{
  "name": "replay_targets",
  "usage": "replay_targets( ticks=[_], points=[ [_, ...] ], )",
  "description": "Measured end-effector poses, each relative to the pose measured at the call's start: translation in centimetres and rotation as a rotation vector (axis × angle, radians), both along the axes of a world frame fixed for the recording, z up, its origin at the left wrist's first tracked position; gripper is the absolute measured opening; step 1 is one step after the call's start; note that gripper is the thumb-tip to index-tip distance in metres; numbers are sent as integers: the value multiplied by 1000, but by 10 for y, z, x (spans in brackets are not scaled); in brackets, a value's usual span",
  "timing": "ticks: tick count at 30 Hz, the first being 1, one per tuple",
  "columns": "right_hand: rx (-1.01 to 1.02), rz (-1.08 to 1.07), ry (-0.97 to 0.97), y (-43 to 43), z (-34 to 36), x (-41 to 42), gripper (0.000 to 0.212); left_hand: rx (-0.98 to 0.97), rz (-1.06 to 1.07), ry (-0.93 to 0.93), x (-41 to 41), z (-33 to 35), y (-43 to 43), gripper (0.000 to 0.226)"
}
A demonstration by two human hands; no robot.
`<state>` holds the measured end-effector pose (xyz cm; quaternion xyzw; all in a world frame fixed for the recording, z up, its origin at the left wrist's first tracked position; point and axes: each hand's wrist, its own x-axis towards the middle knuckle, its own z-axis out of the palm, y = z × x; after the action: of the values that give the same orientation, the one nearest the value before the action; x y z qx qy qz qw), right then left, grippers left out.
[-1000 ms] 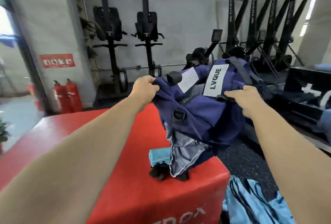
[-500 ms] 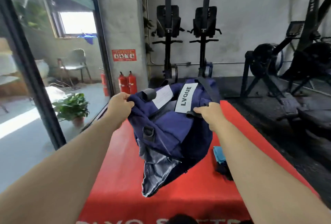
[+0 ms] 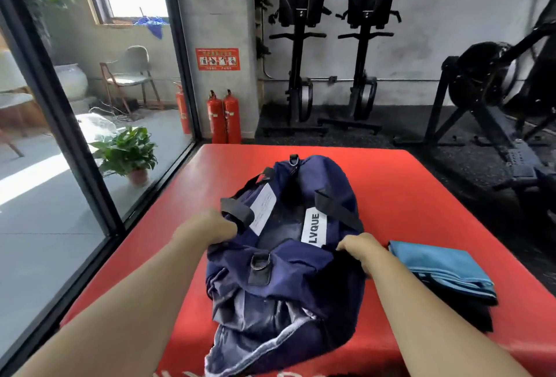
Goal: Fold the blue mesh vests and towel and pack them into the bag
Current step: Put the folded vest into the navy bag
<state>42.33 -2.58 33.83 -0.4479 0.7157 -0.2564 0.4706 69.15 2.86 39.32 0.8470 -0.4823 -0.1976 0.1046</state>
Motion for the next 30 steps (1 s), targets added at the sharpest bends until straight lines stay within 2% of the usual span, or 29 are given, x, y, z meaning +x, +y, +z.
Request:
replay_targets(
  ticks=[2,4,6,8,11,14,17,22,30],
  points=[
    [-22,-37,62,-4,0,0,32,-59,35,-72,-11,12,-12,27],
    [-50,-17,240,-9,1,2,57,-124,34,-154,-20,20,-29,45],
    [-127,39,511,-10,8,6,70,-94,-27,-118,-25,18,-48,65],
    [-228,129,640,-10,12,11,80,-30,-64,-35,-27,8,-62,69],
    [-177,377,601,-13,10,18,96,-13,-65,-96,-26,-9,-69,62],
    [-57,514,636,-18,-5,17,90,-44,-114,-181,-26,-18,-71,54],
    [-28,540,599,-22,-11,20,84,-129,-151,-307,-17,-14,-70,54],
    [-62,566,550,-25,-13,44,84,-270,-69,-494,19,3,-53,49],
    [-146,559,386,-12,-24,112,67,-310,16,-548,64,4,-7,40]
  ],
)
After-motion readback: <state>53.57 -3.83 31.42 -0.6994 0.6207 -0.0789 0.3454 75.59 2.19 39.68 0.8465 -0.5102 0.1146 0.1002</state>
